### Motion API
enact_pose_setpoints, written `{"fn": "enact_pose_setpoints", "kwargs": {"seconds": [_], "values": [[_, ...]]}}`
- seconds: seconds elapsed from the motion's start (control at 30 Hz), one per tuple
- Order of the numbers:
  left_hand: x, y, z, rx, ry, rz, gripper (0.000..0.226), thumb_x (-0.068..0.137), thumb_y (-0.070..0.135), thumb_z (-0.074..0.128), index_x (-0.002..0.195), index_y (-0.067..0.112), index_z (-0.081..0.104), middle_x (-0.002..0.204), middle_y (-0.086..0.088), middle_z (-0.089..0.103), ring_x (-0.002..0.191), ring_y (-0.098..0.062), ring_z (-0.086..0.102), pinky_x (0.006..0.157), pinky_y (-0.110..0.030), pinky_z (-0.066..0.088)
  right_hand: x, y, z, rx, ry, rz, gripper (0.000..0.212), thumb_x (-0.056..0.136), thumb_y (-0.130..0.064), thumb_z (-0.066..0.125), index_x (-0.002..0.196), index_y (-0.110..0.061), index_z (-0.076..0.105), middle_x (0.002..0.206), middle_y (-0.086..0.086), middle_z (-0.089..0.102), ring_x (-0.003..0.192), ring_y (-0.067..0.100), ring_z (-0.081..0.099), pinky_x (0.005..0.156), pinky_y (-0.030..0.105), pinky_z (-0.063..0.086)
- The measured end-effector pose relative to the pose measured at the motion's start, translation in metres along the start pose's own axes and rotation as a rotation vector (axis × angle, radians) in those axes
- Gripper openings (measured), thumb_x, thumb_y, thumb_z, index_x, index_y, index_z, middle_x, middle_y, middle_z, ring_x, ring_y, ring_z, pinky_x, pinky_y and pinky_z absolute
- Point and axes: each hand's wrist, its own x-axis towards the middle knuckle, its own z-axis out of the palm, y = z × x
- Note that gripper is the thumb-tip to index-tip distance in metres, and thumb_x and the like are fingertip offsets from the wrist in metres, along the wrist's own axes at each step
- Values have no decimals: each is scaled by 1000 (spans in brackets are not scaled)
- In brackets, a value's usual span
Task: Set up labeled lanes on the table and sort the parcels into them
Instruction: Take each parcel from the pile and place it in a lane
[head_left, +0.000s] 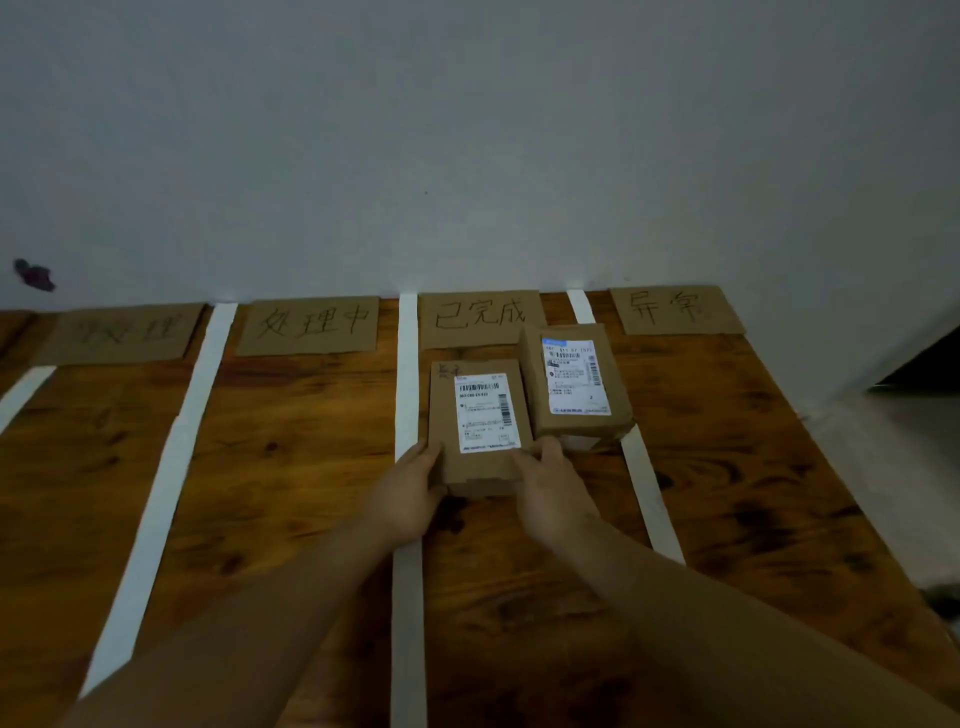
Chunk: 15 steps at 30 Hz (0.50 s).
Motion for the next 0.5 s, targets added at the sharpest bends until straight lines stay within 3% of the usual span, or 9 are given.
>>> {"fn": "enact_pose_setpoints", "kwargs": {"seconds": [0.13, 0.23, 0.43, 0.5], "values": [[9, -2, 0, 126, -89, -46, 70, 91, 26, 55, 149, 22, 16, 156, -3, 19, 142, -24, 17, 113, -36, 21, 9, 4, 7, -13, -163, 30, 59, 94, -11, 52, 147, -14, 28, 147, 10, 19, 132, 29, 30, 112, 38, 30], [2, 0, -19, 138, -73, -142, 75, 91, 37, 55, 150, 26, 11, 158, -3, 8, 145, -25, 2, 115, -40, 11, 11, -4, -3, -50, -182, 17, 62, 93, -16, 52, 148, -14, 23, 146, 12, 22, 130, 30, 29, 107, 39, 32], [-55, -30, -109, 199, 24, -213, 72, 91, 45, 52, 149, 24, 16, 158, -7, 7, 145, -27, 2, 114, -40, 12, 19, -83, -49, -77, -71, -239, 44, 93, -32, 51, 133, -15, 44, 131, 12, 39, 119, 32, 41, 96, 43, 41], [-87, -52, -143, 211, 72, -256, 74, 90, 46, 53, 149, 22, 15, 158, -8, 7, 145, -27, 3, 114, -39, 13, 17, -124, -57, -94, -63, -301, 45, 96, -36, 46, 135, -16, 43, 134, 11, 39, 121, 32, 40, 96, 43, 40]]}}
